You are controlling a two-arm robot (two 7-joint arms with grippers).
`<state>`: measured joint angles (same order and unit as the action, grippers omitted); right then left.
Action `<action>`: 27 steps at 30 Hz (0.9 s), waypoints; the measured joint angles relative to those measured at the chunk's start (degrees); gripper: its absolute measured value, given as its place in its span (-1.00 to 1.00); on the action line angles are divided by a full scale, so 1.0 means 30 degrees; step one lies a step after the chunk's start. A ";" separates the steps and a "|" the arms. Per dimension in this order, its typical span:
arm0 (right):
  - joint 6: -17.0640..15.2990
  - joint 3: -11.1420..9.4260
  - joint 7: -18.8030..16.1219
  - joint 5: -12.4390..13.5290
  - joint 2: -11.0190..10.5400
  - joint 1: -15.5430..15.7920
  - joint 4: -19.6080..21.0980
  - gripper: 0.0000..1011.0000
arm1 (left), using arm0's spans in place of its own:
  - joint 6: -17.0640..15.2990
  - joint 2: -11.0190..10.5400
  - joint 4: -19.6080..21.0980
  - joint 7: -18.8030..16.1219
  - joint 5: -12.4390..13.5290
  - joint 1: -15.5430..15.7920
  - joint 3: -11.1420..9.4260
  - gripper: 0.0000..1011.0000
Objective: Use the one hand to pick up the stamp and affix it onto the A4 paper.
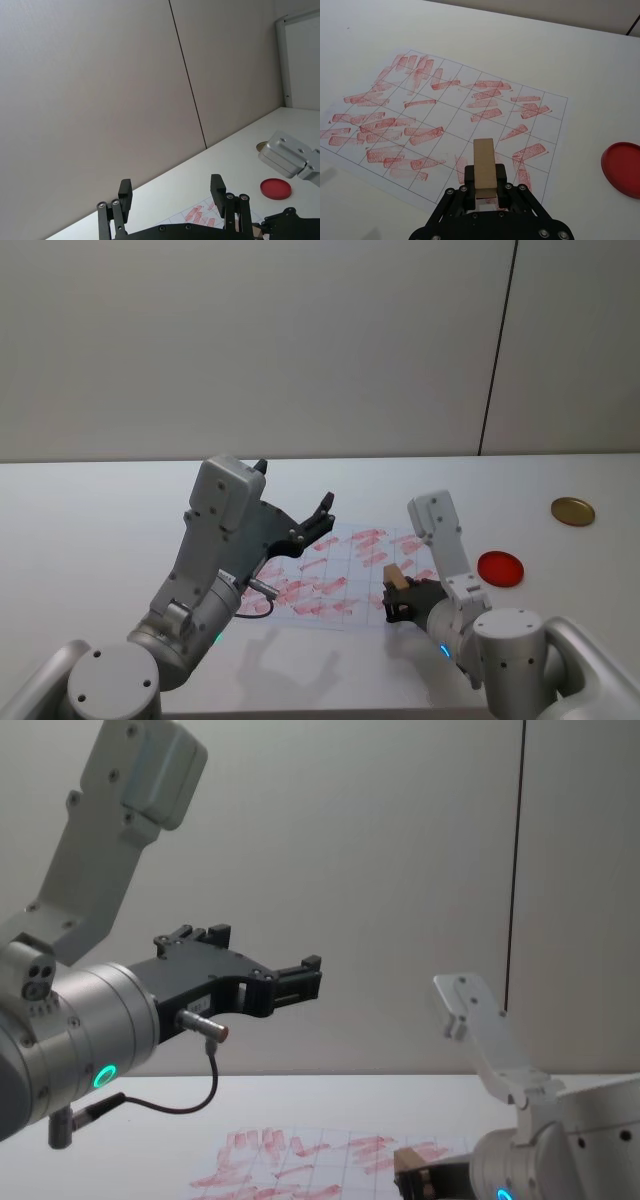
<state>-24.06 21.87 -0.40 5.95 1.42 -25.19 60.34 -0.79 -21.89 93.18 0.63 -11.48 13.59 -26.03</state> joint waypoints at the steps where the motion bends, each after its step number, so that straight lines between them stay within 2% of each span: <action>1: 0.0056 0.0006 -0.0027 0.0012 0.0016 0.0010 -0.0100 -0.57 | 0.0000 0.0000 -0.0001 0.0001 0.0000 0.0000 0.0000 0.96; 27: 0.1630 -0.0186 -0.0411 0.0697 0.0271 -0.0194 -0.2135 -0.57 | 0.0000 0.0000 -0.0001 0.0000 0.0000 0.0000 0.0000 0.96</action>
<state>-19.17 21.31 -1.63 8.04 2.23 -25.77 53.93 -0.79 -21.89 93.18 0.63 -11.48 13.59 -26.02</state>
